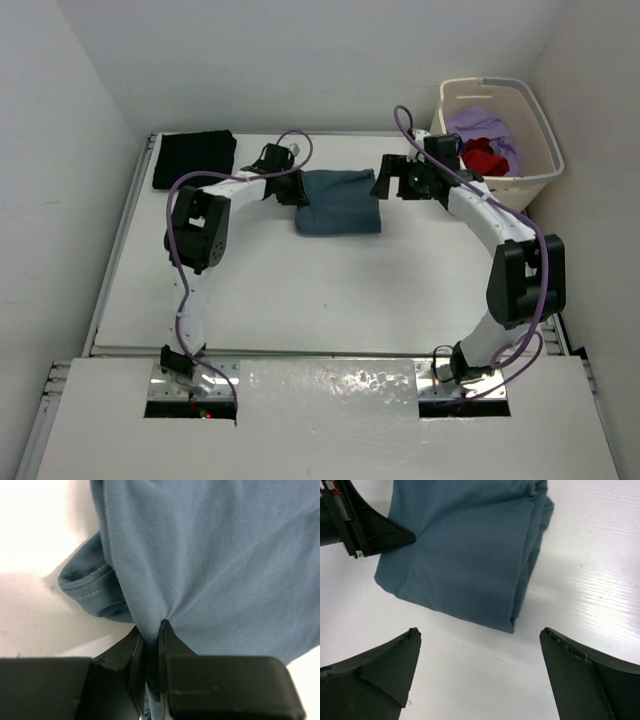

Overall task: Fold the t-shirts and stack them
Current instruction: Put the neatly folded tshirt into the corner of the board with the left arm

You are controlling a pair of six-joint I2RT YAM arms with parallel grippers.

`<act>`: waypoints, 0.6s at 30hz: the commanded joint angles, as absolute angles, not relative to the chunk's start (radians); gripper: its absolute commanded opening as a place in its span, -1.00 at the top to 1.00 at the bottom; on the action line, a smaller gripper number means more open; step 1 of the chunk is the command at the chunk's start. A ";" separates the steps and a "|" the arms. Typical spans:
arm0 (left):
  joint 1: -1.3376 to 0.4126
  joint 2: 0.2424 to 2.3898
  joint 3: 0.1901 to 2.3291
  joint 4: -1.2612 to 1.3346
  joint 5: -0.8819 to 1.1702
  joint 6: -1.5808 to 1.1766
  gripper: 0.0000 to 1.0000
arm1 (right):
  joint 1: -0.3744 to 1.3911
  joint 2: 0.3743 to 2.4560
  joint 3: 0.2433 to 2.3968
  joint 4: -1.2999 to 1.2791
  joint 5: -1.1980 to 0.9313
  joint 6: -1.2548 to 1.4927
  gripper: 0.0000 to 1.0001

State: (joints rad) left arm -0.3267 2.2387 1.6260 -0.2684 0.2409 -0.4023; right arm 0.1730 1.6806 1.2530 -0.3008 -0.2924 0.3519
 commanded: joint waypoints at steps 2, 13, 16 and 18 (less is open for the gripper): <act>-0.319 2.195 1.724 -0.299 0.143 -0.189 1.00 | 0.164 1.605 1.235 -0.310 -0.235 0.299 -0.98; -0.223 2.103 1.868 -0.454 0.103 0.254 1.00 | 0.161 1.560 1.161 -0.313 -0.169 0.244 -0.98; -0.175 2.086 1.905 -0.492 0.124 0.322 1.00 | 0.161 1.551 1.149 -0.313 -0.143 0.233 -0.98; -0.153 2.095 1.962 -0.537 0.146 0.373 1.00 | 0.161 1.543 1.141 -0.310 -0.138 0.227 -0.98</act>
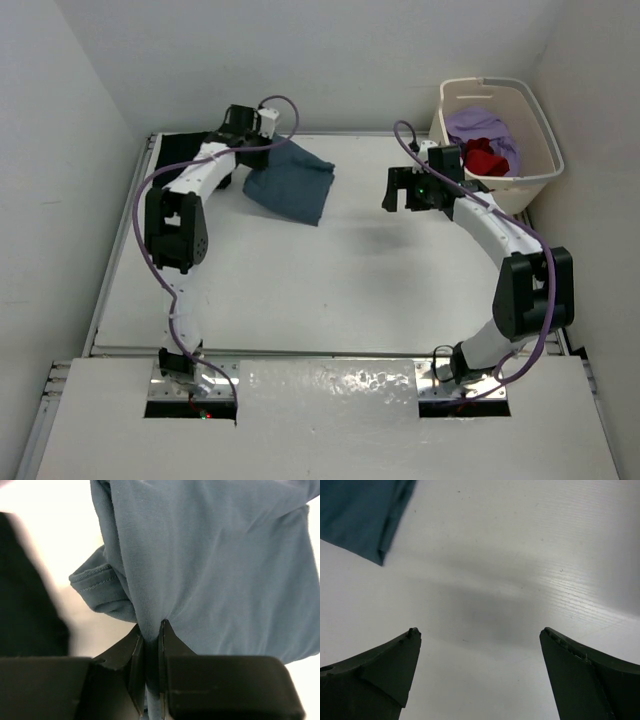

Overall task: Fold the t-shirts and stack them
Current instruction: Put the neatly folded tshirt into the corner of the board with the left arm

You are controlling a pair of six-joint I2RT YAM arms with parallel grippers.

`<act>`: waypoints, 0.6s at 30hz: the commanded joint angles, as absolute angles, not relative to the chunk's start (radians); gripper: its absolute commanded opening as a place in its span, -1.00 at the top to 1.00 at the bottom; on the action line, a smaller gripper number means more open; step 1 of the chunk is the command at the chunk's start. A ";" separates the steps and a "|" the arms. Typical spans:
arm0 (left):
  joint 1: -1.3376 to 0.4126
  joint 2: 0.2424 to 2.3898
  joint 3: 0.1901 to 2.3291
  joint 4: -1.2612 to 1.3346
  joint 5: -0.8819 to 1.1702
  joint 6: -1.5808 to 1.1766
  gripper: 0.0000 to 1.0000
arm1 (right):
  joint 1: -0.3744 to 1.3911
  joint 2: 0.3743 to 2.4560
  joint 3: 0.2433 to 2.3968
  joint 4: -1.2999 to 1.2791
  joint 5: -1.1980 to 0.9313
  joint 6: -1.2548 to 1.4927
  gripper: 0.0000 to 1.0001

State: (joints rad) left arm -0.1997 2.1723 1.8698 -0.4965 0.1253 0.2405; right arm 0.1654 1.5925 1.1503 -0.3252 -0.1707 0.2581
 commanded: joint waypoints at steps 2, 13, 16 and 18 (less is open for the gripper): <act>-0.127 2.112 2.028 -0.641 0.169 0.422 1.00 | 0.161 1.543 1.138 -0.318 -0.135 0.222 -0.98; -0.049 2.102 2.157 -0.657 0.048 0.537 1.00 | 0.161 1.529 1.124 -0.333 -0.074 0.199 -0.98; -0.040 2.102 2.177 -0.643 0.029 0.551 1.00 | 0.161 1.528 1.126 -0.333 -0.071 0.199 -0.98; -0.032 2.105 2.200 -0.637 0.023 0.551 1.00 | 0.161 1.526 1.126 -0.333 -0.072 0.199 -0.98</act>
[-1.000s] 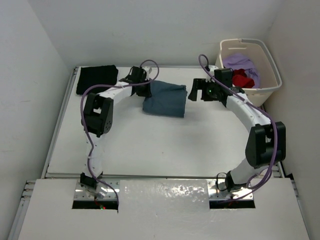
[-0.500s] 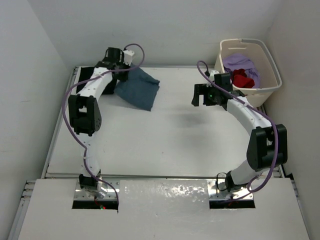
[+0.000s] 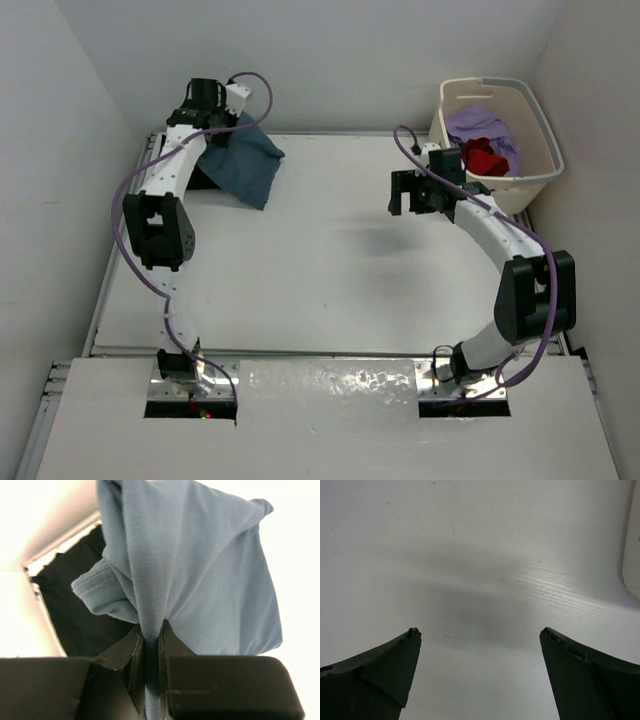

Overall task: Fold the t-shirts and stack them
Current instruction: Put the neatly folded tshirt into the corner of the board with the left arm

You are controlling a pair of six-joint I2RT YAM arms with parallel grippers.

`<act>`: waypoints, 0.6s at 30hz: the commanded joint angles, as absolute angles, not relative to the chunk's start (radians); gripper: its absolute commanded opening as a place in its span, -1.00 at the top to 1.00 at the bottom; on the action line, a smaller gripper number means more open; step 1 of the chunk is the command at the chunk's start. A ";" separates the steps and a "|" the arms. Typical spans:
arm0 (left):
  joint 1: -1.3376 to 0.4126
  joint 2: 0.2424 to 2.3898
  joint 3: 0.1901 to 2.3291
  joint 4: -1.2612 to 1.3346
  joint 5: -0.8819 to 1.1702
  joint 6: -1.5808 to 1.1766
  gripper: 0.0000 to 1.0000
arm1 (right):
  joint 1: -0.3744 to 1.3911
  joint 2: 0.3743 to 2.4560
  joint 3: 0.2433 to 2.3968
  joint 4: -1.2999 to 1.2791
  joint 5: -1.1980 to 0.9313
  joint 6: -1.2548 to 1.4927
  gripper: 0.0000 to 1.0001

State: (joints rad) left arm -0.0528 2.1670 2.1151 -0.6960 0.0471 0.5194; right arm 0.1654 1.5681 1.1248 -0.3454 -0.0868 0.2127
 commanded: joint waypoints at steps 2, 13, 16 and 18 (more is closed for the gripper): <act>-0.025 2.105 2.213 -0.624 0.018 0.549 1.00 | 0.163 1.526 1.124 -0.331 -0.075 0.199 -0.98; 0.055 2.121 2.246 -0.542 0.060 0.538 1.00 | 0.161 1.523 1.129 -0.336 -0.066 0.190 -0.98; 0.090 2.155 2.267 -0.511 0.071 0.500 1.00 | 0.161 1.522 1.132 -0.339 -0.066 0.190 -0.98; 0.121 2.189 2.293 -0.502 0.080 0.474 1.00 | 0.161 1.519 1.132 -0.341 -0.066 0.189 -0.98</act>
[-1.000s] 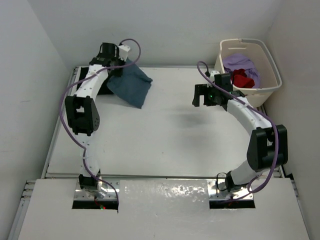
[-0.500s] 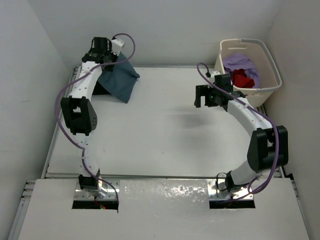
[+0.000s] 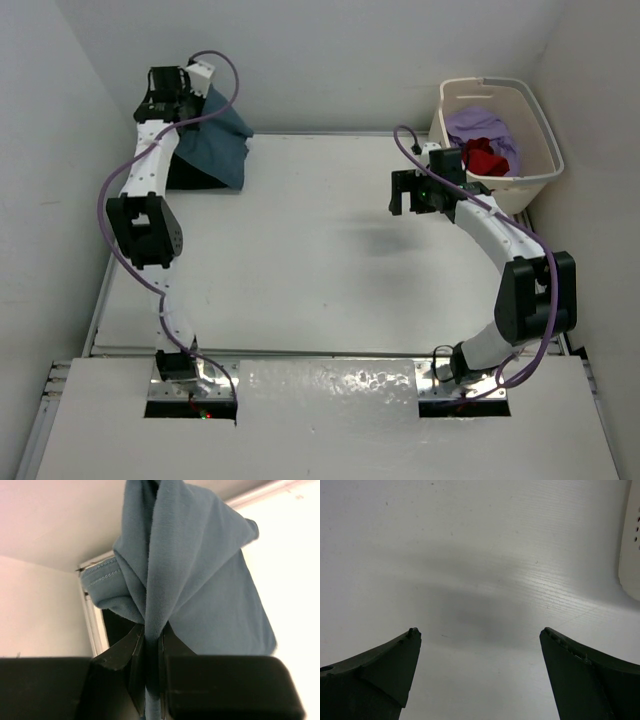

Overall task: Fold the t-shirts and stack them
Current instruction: Put the neatly folded tshirt into the corner of the board with the left arm

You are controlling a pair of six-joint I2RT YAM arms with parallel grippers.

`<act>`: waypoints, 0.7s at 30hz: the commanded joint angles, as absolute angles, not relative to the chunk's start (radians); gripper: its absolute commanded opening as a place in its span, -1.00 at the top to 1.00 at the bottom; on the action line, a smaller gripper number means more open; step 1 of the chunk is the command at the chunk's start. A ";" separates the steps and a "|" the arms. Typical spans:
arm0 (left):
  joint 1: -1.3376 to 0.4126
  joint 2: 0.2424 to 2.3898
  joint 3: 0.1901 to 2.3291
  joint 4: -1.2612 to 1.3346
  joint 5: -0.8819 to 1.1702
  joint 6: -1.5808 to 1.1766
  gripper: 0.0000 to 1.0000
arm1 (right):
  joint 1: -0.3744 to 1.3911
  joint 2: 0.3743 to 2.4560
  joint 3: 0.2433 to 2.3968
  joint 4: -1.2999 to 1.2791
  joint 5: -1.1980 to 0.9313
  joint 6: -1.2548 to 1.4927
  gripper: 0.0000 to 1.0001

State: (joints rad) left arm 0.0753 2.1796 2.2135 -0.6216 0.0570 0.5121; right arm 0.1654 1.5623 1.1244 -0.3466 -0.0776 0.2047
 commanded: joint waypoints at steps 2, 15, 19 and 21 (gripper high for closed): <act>0.152 2.216 2.313 -0.489 0.097 0.454 1.00 | 0.161 1.517 1.131 -0.339 -0.066 0.187 -0.98; 0.221 2.396 2.298 -0.390 0.055 0.422 1.00 | 0.163 1.549 1.167 -0.390 -0.061 0.187 -0.98; 0.232 2.450 2.302 -0.367 -0.082 0.374 0.23 | 0.161 1.552 1.163 -0.406 -0.064 0.193 -0.98; 0.241 2.465 2.322 -0.391 -0.098 0.354 -0.91 | 0.161 1.551 1.164 -0.423 -0.057 0.195 -0.98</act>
State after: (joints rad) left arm 0.2131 2.4676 2.2654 -0.4408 -0.0238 0.4156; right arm 0.1654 1.5612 1.1275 -0.4053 -0.0761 0.2016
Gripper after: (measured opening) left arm 0.673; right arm 0.993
